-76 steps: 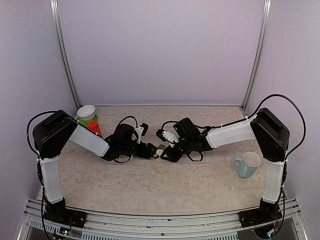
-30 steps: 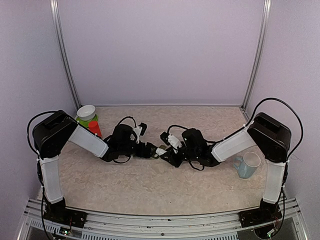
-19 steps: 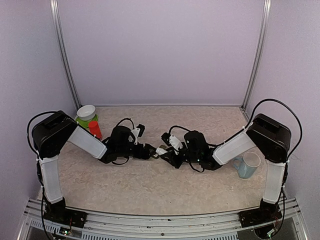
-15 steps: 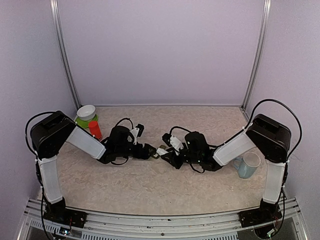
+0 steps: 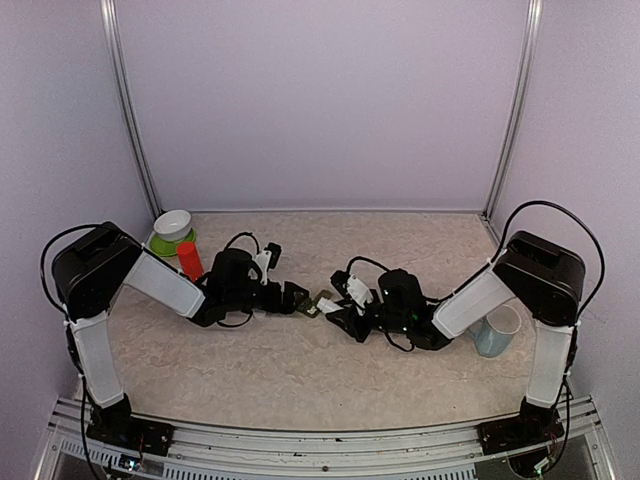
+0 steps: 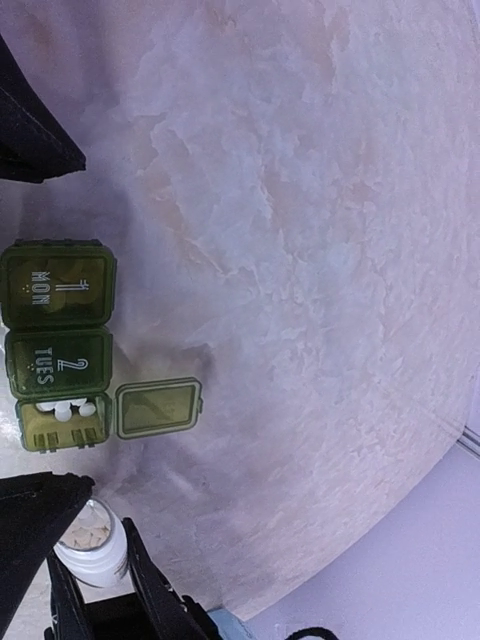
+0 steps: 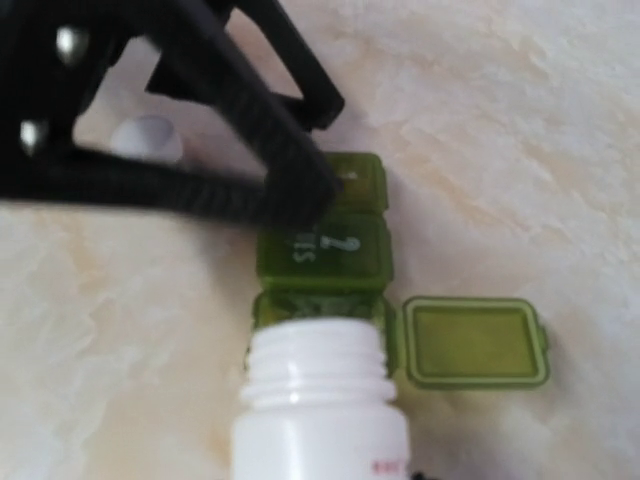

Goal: Sort the pills into containers
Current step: Pick up the lid of the pill bottle from the center of the board.

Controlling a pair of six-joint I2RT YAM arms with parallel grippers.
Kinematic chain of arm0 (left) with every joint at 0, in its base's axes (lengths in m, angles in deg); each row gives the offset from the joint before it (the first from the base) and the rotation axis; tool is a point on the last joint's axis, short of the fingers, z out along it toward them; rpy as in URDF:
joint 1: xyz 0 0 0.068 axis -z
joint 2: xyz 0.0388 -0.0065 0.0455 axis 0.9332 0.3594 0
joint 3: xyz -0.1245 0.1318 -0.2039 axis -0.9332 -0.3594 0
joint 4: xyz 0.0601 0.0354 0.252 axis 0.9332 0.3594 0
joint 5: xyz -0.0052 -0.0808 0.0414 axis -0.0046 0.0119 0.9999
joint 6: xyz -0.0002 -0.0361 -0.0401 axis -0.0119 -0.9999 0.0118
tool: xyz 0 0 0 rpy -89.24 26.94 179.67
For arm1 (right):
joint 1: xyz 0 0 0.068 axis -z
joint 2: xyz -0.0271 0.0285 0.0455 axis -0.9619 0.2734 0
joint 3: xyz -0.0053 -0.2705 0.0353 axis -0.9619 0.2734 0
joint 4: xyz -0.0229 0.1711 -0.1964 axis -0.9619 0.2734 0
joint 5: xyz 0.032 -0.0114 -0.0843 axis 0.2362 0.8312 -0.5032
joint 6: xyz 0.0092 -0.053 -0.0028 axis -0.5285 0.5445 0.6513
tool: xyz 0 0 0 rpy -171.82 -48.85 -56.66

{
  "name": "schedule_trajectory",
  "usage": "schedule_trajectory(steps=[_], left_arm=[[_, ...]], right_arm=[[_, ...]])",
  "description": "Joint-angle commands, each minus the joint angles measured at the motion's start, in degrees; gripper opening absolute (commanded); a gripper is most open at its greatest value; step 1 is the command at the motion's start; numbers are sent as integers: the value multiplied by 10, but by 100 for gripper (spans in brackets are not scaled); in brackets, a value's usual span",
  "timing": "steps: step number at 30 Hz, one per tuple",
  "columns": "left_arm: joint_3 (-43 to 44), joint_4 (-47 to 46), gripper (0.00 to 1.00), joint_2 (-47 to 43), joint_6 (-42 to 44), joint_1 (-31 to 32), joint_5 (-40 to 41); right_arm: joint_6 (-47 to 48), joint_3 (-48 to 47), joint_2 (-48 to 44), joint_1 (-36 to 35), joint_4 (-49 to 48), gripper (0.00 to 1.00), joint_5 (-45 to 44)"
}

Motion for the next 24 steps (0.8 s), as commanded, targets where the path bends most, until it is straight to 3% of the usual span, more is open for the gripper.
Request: schedule_trajectory(steps=[1,8,17,24], left_arm=[[-16,-23,99,-63,-18,-7,-4],[-11,43,99,-121,-35,-7,44],[-14,165,99,-181,-46,-6,118],[-25,268,99,-209,-43,-5,174]], right_arm=[[10,26,-34,-5,-72,8,16],[23,79,-137,-6,-130,7,13],[84,188,-414,-19,-244,7,-57],[76,192,-447,-21,-218,8,-56]])
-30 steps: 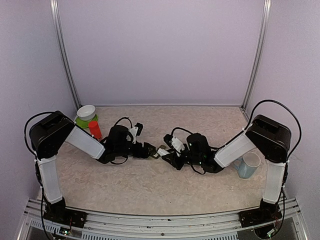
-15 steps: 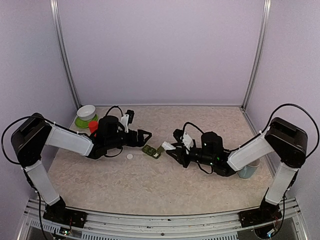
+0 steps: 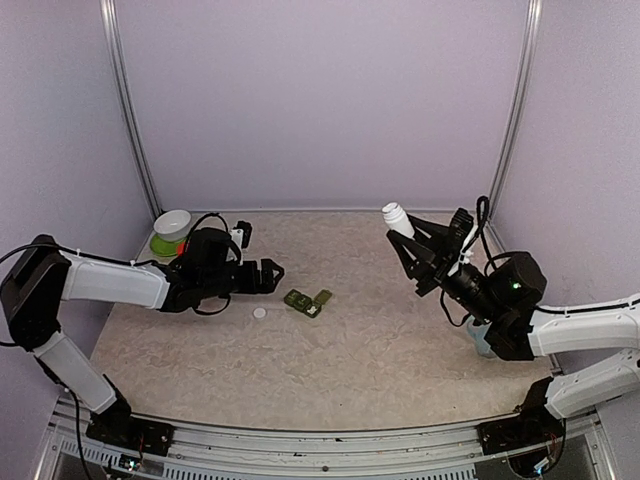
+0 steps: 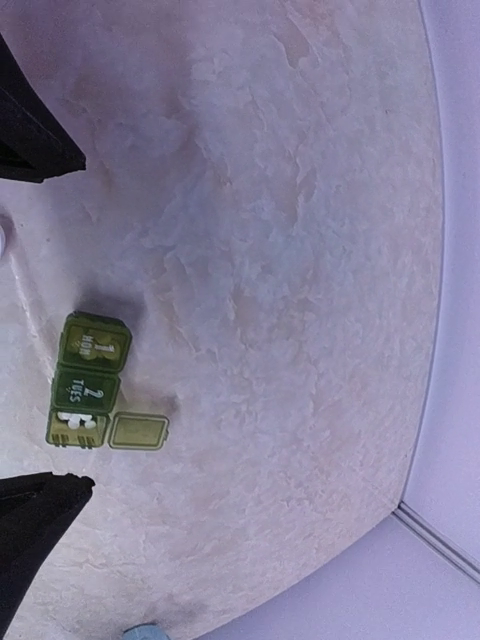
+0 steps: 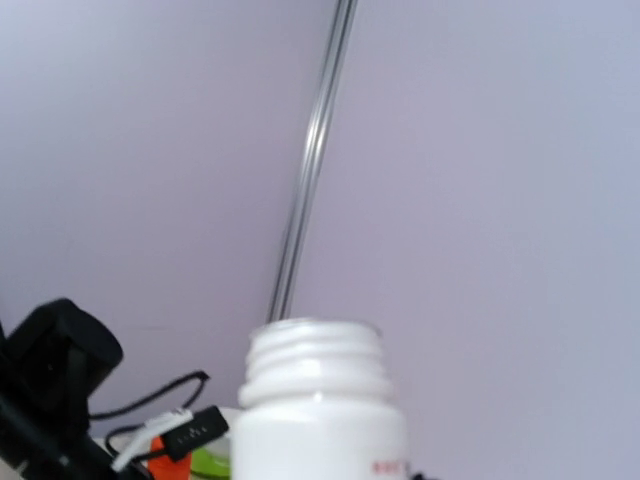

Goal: Sort the pills into containers
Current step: Pick up the lid of the pill bottle from the center of the board.

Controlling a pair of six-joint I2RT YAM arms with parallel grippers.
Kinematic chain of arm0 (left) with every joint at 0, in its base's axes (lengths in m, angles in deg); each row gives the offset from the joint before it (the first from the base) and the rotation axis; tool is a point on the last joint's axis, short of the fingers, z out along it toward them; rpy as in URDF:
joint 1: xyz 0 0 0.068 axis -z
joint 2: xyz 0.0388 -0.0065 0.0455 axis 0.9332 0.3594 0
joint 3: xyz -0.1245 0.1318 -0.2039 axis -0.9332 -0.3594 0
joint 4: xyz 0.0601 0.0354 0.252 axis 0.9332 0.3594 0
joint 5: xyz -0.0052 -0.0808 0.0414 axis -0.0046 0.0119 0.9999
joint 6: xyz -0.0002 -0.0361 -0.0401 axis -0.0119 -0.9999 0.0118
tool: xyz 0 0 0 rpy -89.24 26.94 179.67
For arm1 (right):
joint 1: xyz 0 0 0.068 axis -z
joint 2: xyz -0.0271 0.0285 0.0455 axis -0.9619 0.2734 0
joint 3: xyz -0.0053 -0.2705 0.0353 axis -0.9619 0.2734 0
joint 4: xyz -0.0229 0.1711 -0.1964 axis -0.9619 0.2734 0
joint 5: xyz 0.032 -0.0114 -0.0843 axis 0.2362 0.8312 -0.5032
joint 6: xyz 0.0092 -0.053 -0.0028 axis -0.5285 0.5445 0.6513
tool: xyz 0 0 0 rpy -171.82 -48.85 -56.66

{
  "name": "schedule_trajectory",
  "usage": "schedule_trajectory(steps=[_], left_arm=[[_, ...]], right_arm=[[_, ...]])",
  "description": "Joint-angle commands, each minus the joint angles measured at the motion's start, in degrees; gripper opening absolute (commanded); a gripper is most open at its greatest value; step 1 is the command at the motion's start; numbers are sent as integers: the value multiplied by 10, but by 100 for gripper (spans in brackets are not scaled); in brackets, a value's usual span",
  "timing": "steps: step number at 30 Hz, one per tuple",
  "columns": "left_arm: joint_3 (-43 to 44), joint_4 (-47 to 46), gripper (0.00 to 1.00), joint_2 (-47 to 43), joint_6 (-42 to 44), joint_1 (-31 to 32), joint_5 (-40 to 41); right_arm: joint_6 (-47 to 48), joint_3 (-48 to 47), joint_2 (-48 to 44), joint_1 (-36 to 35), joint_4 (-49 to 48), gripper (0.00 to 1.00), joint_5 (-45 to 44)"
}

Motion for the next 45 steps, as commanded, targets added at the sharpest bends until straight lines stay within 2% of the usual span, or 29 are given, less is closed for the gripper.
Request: schedule_trajectory(steps=[1,8,16,24,29,45], left_arm=[[-8,101,99,-18,3,-1,51],[8,178,93,-1,21,11,62],[38,211,81,50,27,23,48],[59,220,76,89,49,37,76],[75,238,65,106,58,50,100],[84,243,54,131,62,56,117]], right_arm=[[5,14,4,-6,4,8,-21],[9,10,3,-6,19,8,-26],[8,3,15,-6,31,9,-28],[6,0,24,-6,41,9,-30],[7,0,25,-5,41,9,-35],[4,-3,31,-6,42,9,-36]])
